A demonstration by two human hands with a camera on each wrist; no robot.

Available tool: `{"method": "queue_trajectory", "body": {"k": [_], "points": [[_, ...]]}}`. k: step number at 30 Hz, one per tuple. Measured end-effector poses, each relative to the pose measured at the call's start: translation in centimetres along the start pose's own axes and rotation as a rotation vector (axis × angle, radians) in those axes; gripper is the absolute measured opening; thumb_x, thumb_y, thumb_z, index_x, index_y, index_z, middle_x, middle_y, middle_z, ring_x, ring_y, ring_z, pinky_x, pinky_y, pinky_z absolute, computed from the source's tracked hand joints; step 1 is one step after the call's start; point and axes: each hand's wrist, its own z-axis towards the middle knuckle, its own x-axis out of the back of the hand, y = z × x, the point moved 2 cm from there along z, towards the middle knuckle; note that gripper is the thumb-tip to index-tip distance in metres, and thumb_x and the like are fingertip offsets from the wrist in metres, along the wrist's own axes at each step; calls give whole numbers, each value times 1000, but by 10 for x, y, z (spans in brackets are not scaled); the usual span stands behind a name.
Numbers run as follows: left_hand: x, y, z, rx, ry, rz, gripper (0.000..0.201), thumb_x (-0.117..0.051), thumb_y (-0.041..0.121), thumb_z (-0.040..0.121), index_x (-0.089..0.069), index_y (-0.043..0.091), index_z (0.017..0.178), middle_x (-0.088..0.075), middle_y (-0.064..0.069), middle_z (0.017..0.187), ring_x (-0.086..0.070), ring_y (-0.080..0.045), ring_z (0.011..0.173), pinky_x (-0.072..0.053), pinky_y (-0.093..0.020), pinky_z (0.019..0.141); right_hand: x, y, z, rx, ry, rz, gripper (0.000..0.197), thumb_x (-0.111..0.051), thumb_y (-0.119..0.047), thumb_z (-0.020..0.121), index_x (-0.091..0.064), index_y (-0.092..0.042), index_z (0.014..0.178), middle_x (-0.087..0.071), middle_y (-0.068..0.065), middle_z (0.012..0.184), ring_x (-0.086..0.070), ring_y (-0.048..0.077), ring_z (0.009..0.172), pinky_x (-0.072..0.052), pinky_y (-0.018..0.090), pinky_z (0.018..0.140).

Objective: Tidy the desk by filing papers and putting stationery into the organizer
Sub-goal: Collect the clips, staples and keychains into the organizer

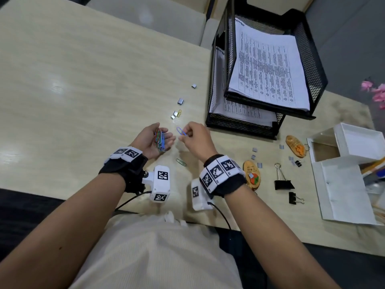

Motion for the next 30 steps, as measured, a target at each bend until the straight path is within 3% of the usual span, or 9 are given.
{"method": "queue_trajectory", "body": {"k": [3, 7, 10, 13, 15, 18, 24, 26, 30], "points": [[-7, -5, 0, 52, -109, -20, 47, -24, 37, 100, -53, 7, 78, -64, -6, 50, -63, -14, 42, -53, -19, 48, 5, -25, 1, 37, -24, 206, 14, -72, -10, 76, -59, -14, 75, -50, -5, 62, -47, 9, 60, -37, 14, 55], [1, 1, 4, 51, -46, 28, 42, -29, 37, 99, -47, 12, 70, -53, 0, 40, -51, -10, 32, -43, -10, 38, 10, -17, -2, 20, -2, 104, 10, -70, -13, 80, -65, -5, 84, -59, 2, 76, -50, 7, 63, -35, 5, 52], [11, 9, 6, 66, -28, 65, 40, -30, 36, 98, -39, 17, 64, -43, 6, 36, -39, -6, 27, -31, -9, 30, -2, 6, -12, -63, -178, -142, 9, -66, -11, 81, -60, -6, 86, -60, 7, 90, -53, 14, 75, -40, 17, 62], [15, 16, 9, 87, -21, 81, 40, -30, 37, 98, -34, 20, 62, -36, 7, 33, -32, -5, 26, -23, -11, 27, -18, 18, -20, 5, -285, -345, 7, -62, -10, 83, -57, -6, 85, -59, 11, 99, -55, 27, 93, -46, 33, 78], [15, 21, 12, 90, -21, 97, 40, -31, 39, 98, -33, 21, 62, -34, 7, 32, -30, -5, 25, -19, -12, 28, -24, 15, -18, 55, -323, -394, 8, -55, -6, 85, -56, -8, 78, -60, 13, 99, -57, 31, 94, -48, 39, 81], [14, 29, 15, 101, -31, 83, 42, -33, 42, 97, -33, 21, 60, -32, 6, 31, -29, -6, 24, -17, -13, 27, -23, 5, -2, 70, -349, -437, 7, -51, -4, 83, -55, -9, 81, -61, 12, 100, -57, 31, 93, -49, 38, 80], [17, 44, 20, 97, -1, 72, 45, -38, 45, 96, -32, 20, 58, -29, 7, 33, -27, -6, 24, -16, -13, 26, -3, -10, 73, 25, -46, -331, 23, -45, -2, 86, -61, -10, 101, -66, 17, 105, -58, 35, 98, -46, 36, 78], [18, 46, 22, 97, 18, 75, 45, -38, 45, 96, -33, 20, 59, -29, 8, 33, -27, -6, 24, -16, -12, 26, -2, -13, 89, 67, -82, -398, 32, -46, 3, 85, -61, -11, 109, -65, 17, 109, -58, 35, 100, -46, 37, 79], [18, 46, 25, 97, 32, 83, 44, -37, 43, 96, -33, 20, 59, -30, 8, 33, -27, -6, 23, -18, -12, 24, -7, -10, 94, 101, -126, -436, 33, -41, 11, 82, -62, -4, 103, -63, 15, 108, -58, 35, 99, -44, 34, 77]]}}
